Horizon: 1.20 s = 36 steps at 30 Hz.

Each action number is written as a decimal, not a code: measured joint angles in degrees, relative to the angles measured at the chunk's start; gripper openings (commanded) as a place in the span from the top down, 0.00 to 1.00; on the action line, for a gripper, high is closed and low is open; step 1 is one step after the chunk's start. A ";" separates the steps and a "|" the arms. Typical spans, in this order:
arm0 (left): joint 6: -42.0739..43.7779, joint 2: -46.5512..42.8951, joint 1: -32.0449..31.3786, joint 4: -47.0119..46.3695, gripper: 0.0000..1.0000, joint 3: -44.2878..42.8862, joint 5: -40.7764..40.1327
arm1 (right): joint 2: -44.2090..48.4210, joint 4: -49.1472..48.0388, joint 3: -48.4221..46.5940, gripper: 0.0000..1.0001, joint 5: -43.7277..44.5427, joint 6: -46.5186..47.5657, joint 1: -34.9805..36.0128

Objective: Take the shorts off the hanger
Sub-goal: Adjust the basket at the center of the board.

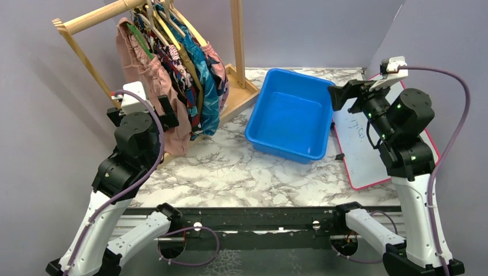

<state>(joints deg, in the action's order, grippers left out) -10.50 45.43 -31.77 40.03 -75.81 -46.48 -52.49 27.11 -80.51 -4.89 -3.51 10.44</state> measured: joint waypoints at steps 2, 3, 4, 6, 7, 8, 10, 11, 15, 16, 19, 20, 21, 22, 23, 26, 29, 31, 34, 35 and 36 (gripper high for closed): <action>-0.46 -1.18 1.84 -0.96 0.01 3.15 2.23 | 1.55 0.13 3.15 0.06 -1.38 -1.01 0.00; -0.79 -1.77 2.62 -1.05 0.01 4.59 3.26 | 2.34 0.15 4.79 0.06 -2.27 -1.46 0.00; -0.98 -2.36 3.41 -1.42 0.01 5.88 4.22 | 3.13 0.28 6.45 0.05 -3.19 -1.97 0.00; -1.49 -3.89 5.29 -2.10 0.01 9.14 7.08 | 4.81 0.42 10.08 0.04 -5.55 -3.10 0.00; -1.66 -4.96 6.47 -2.58 0.01 11.15 9.27 | 5.66 0.48 12.00 0.04 -6.99 -3.67 -0.02; -1.81 -5.62 7.13 -2.73 0.01 12.37 10.78 | 6.64 0.48 14.36 0.03 -8.94 -4.48 0.00; -2.71 -7.67 9.07 -3.69 0.01 15.98 15.41 | 7.93 0.46 18.08 0.02 -12.55 -5.75 -0.02; -3.21 -8.72 9.97 -3.89 0.01 17.75 17.29 | 8.39 0.35 20.09 0.03 -14.58 -6.58 -0.02; -5.44 -12.41 13.16 -5.33 0.01 25.09 26.03 | 8.37 -0.07 27.78 0.03 -24.02 -9.66 0.00; -5.88 -12.85 13.75 -5.49 0.01 26.49 27.74 | 7.96 -0.07 28.94 0.03 -25.68 -10.14 0.07; -6.99 -13.22 15.54 -6.25 0.01 30.67 33.86 | 4.50 0.04 31.67 0.04 -29.14 -11.58 2.62; -7.34 -13.11 16.06 -6.71 0.01 31.82 36.26 | 3.08 0.17 31.93 0.05 -29.29 -11.93 4.50; -7.65 -13.05 16.55 -7.02 0.01 32.98 37.86 | 1.60 0.26 31.93 0.05 -29.05 -12.44 6.95; -7.93 -12.98 16.92 -7.17 0.01 33.88 39.87 | -0.22 0.22 31.93 0.05 -28.39 -13.11 10.36; -8.15 -12.90 17.22 -7.41 0.01 34.62 41.07 | -1.68 0.24 31.93 0.06 -27.69 -13.70 13.35; -9.07 -12.87 18.05 -8.39 0.01 36.50 45.03 | -6.84 0.85 31.26 0.06 -23.15 -15.76 23.32; -9.77 -13.29 18.53 -9.22 0.01 37.77 47.36 | -13.33 2.54 28.46 0.05 -16.31 -18.38 32.26; -10.21 -13.86 18.75 -9.64 0.01 38.36 48.26 | -17.33 3.21 26.40 0.03 -11.19 -20.63 36.92; -10.99 -15.10 18.99 -10.43 0.01 38.88 49.07 | -21.40 3.85 25.27 0.01 -2.21 -24.28 42.14; -11.34 -15.52 19.04 -10.69 0.01 39.01 49.22 | -22.03 4.31 25.29 0.01 0.11 -25.18 42.97; -11.56 -15.96 19.06 -10.95 0.01 39.17 49.35 | -22.75 4.98 25.29 0.01 4.11 -26.56 43.82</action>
<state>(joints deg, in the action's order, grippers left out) -22.06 29.47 -12.71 29.08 -36.64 2.87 -75.24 32.10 -55.22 -0.78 -30.06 54.26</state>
